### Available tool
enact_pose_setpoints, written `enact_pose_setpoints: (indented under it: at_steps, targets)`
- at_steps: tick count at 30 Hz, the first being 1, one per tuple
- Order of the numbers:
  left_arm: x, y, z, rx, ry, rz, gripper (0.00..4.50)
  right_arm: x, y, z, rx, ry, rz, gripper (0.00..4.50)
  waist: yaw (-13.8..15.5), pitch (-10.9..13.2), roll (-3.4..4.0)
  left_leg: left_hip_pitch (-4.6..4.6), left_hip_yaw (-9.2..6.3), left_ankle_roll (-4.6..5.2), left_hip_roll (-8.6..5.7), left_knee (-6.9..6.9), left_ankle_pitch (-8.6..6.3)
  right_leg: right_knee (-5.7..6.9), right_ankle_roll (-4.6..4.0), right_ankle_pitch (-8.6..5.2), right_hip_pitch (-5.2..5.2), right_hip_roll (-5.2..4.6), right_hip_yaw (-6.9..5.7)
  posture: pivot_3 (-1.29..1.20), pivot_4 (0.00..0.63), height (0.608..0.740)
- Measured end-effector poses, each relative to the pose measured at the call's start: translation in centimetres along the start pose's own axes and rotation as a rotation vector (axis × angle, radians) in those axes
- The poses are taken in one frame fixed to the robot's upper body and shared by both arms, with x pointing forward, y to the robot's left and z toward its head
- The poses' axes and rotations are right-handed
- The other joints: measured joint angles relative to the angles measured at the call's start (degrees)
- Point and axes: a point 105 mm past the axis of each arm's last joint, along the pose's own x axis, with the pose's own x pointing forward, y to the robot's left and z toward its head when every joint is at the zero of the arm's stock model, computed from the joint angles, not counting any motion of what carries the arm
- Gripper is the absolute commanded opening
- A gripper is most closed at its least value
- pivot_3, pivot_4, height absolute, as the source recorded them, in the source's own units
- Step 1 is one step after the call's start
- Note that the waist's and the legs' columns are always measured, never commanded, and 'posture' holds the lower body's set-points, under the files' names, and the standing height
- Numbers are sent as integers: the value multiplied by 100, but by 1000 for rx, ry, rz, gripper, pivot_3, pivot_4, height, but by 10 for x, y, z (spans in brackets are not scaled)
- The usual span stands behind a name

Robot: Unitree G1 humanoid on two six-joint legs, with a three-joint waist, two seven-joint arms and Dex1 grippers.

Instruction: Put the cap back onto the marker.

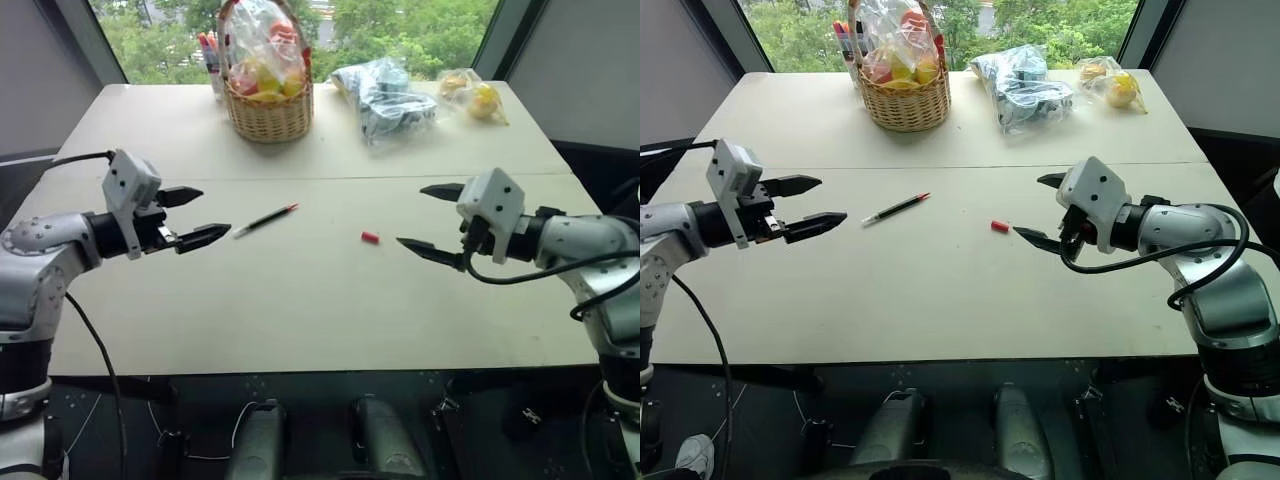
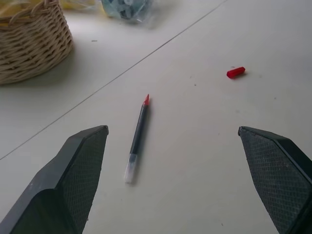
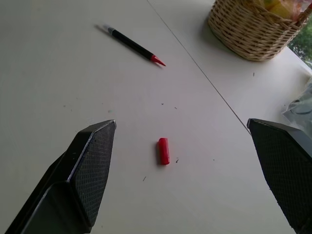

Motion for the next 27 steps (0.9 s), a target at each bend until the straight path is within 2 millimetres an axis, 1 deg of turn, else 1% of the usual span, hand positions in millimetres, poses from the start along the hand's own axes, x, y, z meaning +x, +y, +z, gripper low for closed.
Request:
enact_pose_setpoints:
  at_steps: [4,9,13,19,23,27]
  targets:
    - [16,4,-11,19,10,-11,4500,0,1,0,4,2,-4,4449,26,0,0,-1,0,0,-2,2,0,0,0,0,2,0,-1,0,150,740]
    - [50,11,-20,34,0,-51,4500,2,10,-6,18,7,-4,4449,17,0,-1,-3,1,0,-4,2,0,0,3,2,1,0,0,0,150,740]
    - [75,18,-26,39,-7,-78,4500,5,15,-5,26,-9,-29,4449,5,0,-1,-2,1,0,-4,2,0,2,3,2,-1,3,-1,0,150,740]
    - [105,27,-43,53,36,-75,4500,3,21,-7,28,3,-69,4449,24,0,-2,-6,-1,0,-5,4,0,2,4,2,-2,3,-2,0,150,740]
    - [113,37,-53,57,71,-20,4500,1,23,-7,25,8,-94,4449,14,0,-2,-7,-1,1,-7,6,0,2,5,3,-2,0,-1,0,150,740]
    - [123,38,-57,23,79,-5,4500,-1,25,-10,27,20,-119,4449,12,0,-3,-7,-1,2,-7,6,-1,2,5,3,-2,0,-1,0,150,740]
